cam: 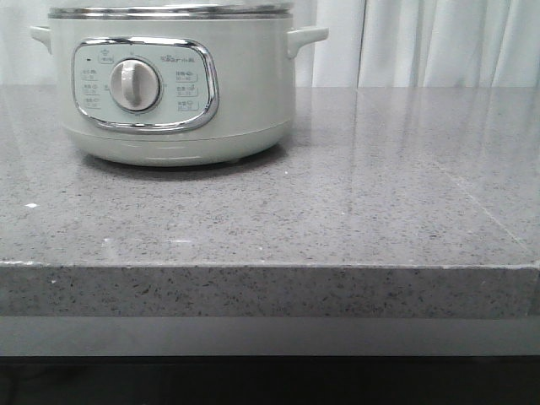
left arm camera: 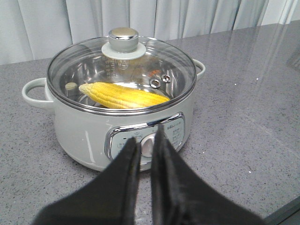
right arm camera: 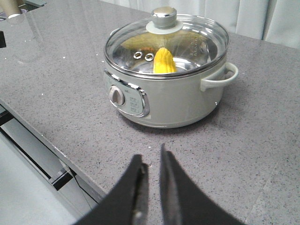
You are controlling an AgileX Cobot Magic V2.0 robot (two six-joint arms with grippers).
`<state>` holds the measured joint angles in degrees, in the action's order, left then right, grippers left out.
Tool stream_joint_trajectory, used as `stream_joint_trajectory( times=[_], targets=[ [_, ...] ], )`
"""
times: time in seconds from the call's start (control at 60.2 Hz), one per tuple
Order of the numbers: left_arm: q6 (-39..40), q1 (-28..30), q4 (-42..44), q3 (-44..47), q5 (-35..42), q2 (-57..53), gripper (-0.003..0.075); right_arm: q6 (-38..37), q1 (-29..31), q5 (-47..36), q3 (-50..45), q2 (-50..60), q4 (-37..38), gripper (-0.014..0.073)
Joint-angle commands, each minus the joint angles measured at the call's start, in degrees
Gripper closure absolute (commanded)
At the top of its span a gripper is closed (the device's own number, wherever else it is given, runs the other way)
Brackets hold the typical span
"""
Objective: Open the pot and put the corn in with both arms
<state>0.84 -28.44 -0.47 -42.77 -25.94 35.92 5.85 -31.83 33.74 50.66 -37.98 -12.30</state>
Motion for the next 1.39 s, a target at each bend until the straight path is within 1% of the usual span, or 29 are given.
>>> stream_joint_trajectory(
  times=[0.0, 0.033, 0.515, 0.581, 0.697, 0.814, 0.913, 1.112, 1.229, 1.378],
  targets=[
    [-0.1, -0.4, -0.3, -1.7, 4.5, -0.1, 0.0741, 0.2, 0.3, -3.8, 1.3, 0.1, -0.7, 0.0643],
    [-0.1, -0.4, -0.3, -1.7, 4.4, -0.1, 0.0741, 0.2, 0.3, -3.8, 1.3, 0.1, -0.7, 0.0665],
    [-0.1, -0.4, -0.3, -1.7, 4.4, -0.1, 0.0741, 0.2, 0.3, -3.8, 1.3, 0.1, -0.7, 0.066],
    [-0.1, -0.4, -0.1, -0.4, 5.4, -0.8, 0.0741, 0.2, 0.3, -3.8, 1.3, 0.1, -0.7, 0.066],
    [-0.1, 3.4, 1.5, 3.1, 7.6, -4.6, 0.0741, 0.2, 0.3, -3.8, 1.3, 0.1, -0.7, 0.066],
    [0.0, 9.4, 0.5, 8.7, 11.5, -9.8, 0.0741, 0.2, 0.3, -3.8, 1.3, 0.1, -0.7, 0.066],
    [0.0, 14.4, 0.5, 15.2, 15.5, -15.2, 0.0741, 0.2, 0.3, -3.8, 1.3, 0.1, -0.7, 0.066],
    [0.0, 21.8, -0.9, 27.5, 20.7, -26.0, 0.0741, 0.2, 0.3, -3.8, 1.3, 0.1, -0.7, 0.066],
    [0.0, 25.0, -3.3, 32.5, 22.2, -31.0, 0.0741, 0.2, 0.3, -3.8, 1.3, 0.1, -0.7, 0.066],
    [0.0, 26.9, -4.8, 38.3, 22.9, -35.8, 0.0741, 0.2, 0.3, -3.8, 1.3, 0.1, -0.7, 0.066]
  ],
)
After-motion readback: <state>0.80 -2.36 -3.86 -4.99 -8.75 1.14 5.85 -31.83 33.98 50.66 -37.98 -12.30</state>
